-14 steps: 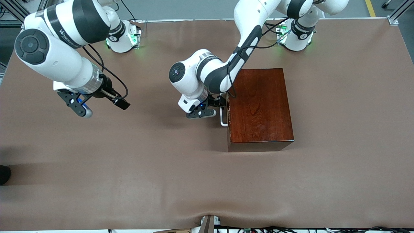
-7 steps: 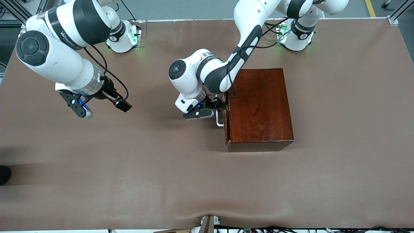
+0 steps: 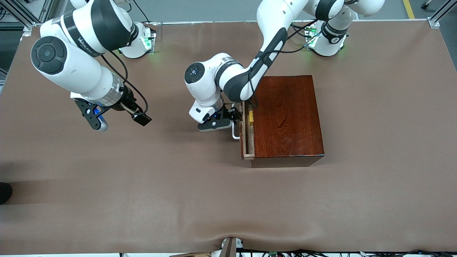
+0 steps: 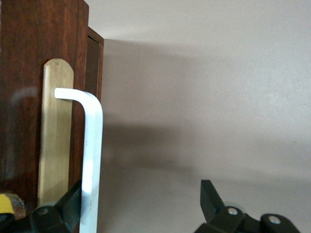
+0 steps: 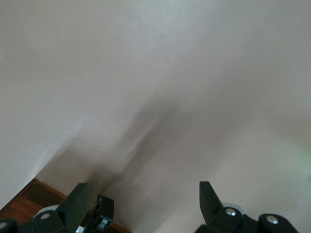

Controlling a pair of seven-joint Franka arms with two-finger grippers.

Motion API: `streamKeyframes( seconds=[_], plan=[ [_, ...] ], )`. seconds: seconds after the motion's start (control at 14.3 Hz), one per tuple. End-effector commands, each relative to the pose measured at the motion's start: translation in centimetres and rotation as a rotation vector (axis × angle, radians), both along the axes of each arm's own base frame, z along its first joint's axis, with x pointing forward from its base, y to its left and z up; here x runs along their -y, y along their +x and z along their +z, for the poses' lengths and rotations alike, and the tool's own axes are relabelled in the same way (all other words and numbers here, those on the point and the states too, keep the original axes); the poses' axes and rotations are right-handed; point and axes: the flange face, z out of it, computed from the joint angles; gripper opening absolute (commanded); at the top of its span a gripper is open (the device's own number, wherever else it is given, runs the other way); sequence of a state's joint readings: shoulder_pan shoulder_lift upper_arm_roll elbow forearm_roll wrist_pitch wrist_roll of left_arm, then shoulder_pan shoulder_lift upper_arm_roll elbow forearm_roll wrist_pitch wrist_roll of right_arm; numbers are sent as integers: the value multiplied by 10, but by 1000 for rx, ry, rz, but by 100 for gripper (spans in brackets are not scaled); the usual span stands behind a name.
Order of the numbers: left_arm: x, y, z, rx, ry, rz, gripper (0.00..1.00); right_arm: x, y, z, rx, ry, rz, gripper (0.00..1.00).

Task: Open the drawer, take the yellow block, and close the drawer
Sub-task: 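Pull the drawer out of the wooden box with the left gripper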

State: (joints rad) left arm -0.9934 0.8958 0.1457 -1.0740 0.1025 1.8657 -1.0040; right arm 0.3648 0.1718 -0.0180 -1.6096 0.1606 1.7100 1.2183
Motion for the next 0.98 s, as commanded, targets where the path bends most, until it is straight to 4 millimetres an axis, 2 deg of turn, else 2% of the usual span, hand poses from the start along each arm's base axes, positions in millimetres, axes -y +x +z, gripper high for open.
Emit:
streamKeyframes(
  seconds=[0.0, 0.21, 0.35, 0.56, 0.91],
  plan=[
    [22, -10, -9, 19, -62, 5, 100, -4, 5, -1, -17, 25, -51, 100],
    [27, -10, -6, 39, -90, 18, 100, 2, 14, 1, 3, 32, -106, 100],
    [28, -11, -3, 43, -99, 19, 100, 6, 18, -4, -6, 23, -146, 100],
    [34, -11, 2, 51, -142, 22, 100, 20, 25, -6, -7, 21, -171, 100],
    [45, -19, 2, 60, -176, 19, 100, 19, 29, -15, -13, -4, -168, 100]
  ],
)
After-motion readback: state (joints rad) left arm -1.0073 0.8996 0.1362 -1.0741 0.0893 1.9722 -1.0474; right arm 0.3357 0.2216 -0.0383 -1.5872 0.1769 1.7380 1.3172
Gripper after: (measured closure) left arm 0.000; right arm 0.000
